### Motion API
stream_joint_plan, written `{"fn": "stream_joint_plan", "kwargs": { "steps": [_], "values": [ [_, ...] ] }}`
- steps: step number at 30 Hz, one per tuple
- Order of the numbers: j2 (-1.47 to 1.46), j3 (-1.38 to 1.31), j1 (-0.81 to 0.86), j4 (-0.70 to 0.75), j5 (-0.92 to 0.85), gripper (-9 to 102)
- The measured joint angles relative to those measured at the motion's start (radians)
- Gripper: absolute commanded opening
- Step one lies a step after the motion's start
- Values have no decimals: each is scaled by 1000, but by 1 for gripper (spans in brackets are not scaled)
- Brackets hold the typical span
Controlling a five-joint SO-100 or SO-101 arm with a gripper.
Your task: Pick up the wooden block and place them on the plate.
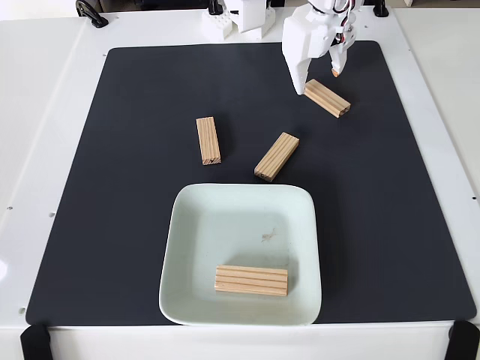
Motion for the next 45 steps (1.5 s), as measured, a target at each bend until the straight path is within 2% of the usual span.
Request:
{"fn": "stream_joint_plan", "kwargs": {
  "steps": [4,41,43,45],
  "values": [
    [-23,0,0,-49,0,31],
    [-129,-3,-75,-94,58,31],
    [-129,-3,-75,-94,58,29],
    [-129,-5,-75,-94,58,22]
  ]
}}
